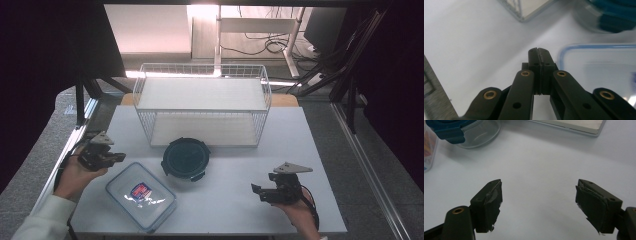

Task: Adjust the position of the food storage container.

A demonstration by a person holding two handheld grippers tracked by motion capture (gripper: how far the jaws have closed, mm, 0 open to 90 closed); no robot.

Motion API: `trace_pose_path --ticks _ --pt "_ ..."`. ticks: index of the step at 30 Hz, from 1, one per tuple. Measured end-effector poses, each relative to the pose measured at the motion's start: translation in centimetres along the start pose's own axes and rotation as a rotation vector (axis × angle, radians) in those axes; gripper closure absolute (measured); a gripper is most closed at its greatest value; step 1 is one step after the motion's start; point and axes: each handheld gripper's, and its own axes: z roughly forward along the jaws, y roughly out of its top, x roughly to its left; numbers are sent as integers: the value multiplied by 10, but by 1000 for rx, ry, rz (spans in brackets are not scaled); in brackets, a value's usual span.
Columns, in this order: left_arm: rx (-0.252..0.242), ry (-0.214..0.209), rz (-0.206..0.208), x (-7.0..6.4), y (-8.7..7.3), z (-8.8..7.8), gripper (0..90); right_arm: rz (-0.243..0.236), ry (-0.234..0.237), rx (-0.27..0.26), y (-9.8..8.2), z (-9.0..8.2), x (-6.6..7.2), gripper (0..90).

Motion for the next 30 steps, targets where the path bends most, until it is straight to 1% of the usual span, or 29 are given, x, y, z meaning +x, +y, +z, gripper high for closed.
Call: trace_pose_path --ticks 3,5,6,8,9,10,11,12,13,14,15,16,17,18,19,20,22,23,24,25,27,28,29,30 --pt "-20 -32 -17 -7 -11 -14 899 -4 1 1 0 1 0 213" --pt "-32 -51 -16 -13 -20 -23 899 -5 2 1 0 1 0 213" --pt "-32 -51 -16 -13 -20 -23 899 -5 2 1 0 1 0 213" --pt "-48 -73 -25 -19 -29 -31 899 -1 5 2 0 1 1 213" --pt "-54 -92 -30 -27 -37 -38 899 -1 6 1 1 1 1 213" --pt "-54 -92 -30 -27 -37 -38 899 -1 6 1 1 1 1 213" --pt "-42 -98 -7 -37 -45 -43 899 -2 7 0 1 1 1 213" --pt "-42 -98 -7 -37 -45 -43 899 -3 8 0 1 1 1 213" --pt "-42 -110 9 -50 -54 -48 899 -3 9 0 1 1 1 213" --pt "-42 -110 9 -50 -54 -48 899 -3 9 0 1 1 1 213" --pt "-39 -136 23 -63 -63 -49 900 -3 11 -1 2 2 1 213" --pt "-39 -136 23 -63 -63 -49 900 -3 11 -1 2 2 1 213" --pt "-19 -157 45 -78 -72 -48 900 3 9 -2 2 2 1 212" --pt "-19 -157 45 -78 -72 -48 899 3 9 -2 2 2 1 212" --pt "-9 -178 62 -92 -78 -45 900 1 7 -6 3 1 1 212" --pt "-9 -178 62 -92 -78 -45 900 -1 8 -7 4 1 2 212" --pt "3 -201 83 -108 -84 -42 900 -3 8 -7 4 1 2 212" --pt "5 -211 95 -114 -86 -40 900 -2 8 -7 4 1 1 212" --pt "5 -219 97 -119 -87 -39 900 0 7 -7 4 1 1 212" --pt "15 -235 117 -129 -88 -36 900 2 7 -6 3 1 0 213" --pt "27 -244 134 -137 -89 -32 900 2 6 -5 3 2 1 213" --pt "27 -244 134 -137 -89 -32 900 2 6 -5 3 2 1 213" --pt "18 -292 131 -142 -89 -29 900 -1 9 -3 4 2 1 212" --pt "15 -308 129 -144 -89 -28 900 -2 10 -3 4 2 1 213"
